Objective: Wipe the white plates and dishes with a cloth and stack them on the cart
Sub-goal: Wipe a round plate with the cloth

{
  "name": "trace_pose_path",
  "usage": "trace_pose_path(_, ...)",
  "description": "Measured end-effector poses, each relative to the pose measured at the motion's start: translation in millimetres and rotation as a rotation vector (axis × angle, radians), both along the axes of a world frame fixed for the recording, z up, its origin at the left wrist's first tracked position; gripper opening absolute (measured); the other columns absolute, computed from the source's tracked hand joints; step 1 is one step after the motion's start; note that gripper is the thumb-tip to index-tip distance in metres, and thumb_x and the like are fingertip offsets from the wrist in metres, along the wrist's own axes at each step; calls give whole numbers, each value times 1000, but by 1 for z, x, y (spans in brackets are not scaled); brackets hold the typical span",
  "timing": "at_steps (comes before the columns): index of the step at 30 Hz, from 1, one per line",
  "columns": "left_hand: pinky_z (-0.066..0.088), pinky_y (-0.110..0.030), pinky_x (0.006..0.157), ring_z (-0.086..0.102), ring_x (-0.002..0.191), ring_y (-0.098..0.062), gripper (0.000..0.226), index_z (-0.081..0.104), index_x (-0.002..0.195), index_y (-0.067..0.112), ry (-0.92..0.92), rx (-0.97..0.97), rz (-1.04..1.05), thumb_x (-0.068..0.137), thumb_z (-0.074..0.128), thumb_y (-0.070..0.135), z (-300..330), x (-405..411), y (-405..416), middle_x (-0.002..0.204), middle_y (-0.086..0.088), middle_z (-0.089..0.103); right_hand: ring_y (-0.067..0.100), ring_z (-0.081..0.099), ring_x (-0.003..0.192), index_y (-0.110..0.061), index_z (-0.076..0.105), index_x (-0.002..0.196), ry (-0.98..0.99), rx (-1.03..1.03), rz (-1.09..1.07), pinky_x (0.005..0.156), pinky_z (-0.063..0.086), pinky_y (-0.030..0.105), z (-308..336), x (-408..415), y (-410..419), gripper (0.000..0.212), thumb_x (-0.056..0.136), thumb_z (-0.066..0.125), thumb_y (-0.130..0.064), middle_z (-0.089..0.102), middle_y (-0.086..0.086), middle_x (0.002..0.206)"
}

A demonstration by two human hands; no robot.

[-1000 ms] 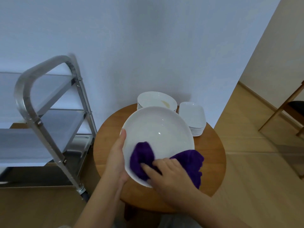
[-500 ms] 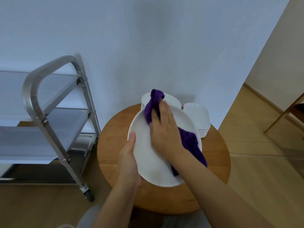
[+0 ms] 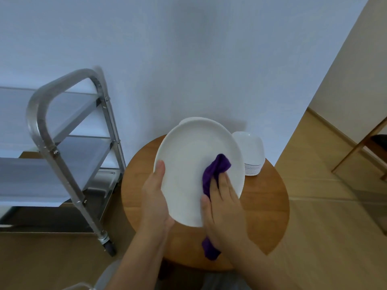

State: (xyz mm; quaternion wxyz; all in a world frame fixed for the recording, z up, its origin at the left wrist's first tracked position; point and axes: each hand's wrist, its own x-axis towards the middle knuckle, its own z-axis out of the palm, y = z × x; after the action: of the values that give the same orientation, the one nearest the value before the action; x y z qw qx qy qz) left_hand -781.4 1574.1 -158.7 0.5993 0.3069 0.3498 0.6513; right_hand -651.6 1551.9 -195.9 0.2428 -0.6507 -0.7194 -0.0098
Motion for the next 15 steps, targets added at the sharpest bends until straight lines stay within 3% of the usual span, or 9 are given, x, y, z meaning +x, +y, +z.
trace_pose_path(2,53,-23,49,69,69,-5,25,66,72,57,-1,-13,-8,85,46,49,-2,6,-3,75,17,71,19,31,139,-12,35,144,71,-41,8,109,13,27,1,-20,-9,63,96,4,-39,33,6,151)
trace_pose_path(5,53,-22,47,70,62,-8,28,70,62,47,-61,-42,-31,83,52,46,-6,9,-7,65,10,71,18,57,119,-11,59,126,88,0,95,99,37,32,14,-43,-18,51,93,26,-31,61,4,128)
trace_pose_path(7,53,-21,49,71,65,-11,20,74,66,39,-54,-51,-29,74,57,48,-7,8,-5,69,5,73,14,53,122,-13,59,126,126,20,218,104,35,34,19,-48,-20,50,86,33,-29,60,0,129)
trace_pose_path(10,54,-26,50,71,63,-15,34,76,77,23,-111,-95,-34,66,62,51,-9,1,-3,72,-1,73,11,37,135,-15,47,137,211,-48,450,113,19,31,21,-40,-19,57,84,33,-29,48,0,142)
trace_pose_path(12,58,-37,60,72,72,-23,54,69,95,18,-157,-162,-66,57,67,56,-9,-6,-1,82,-7,74,9,47,125,-15,56,128,101,15,547,108,30,25,18,-26,-21,47,85,43,-30,57,-1,132)
trace_pose_path(15,51,-51,86,63,101,-34,68,61,117,22,-214,-192,-105,59,64,57,-6,-13,1,113,-13,67,7,62,94,-16,72,96,-32,178,601,83,51,20,8,2,-23,27,82,53,-30,71,-4,101)
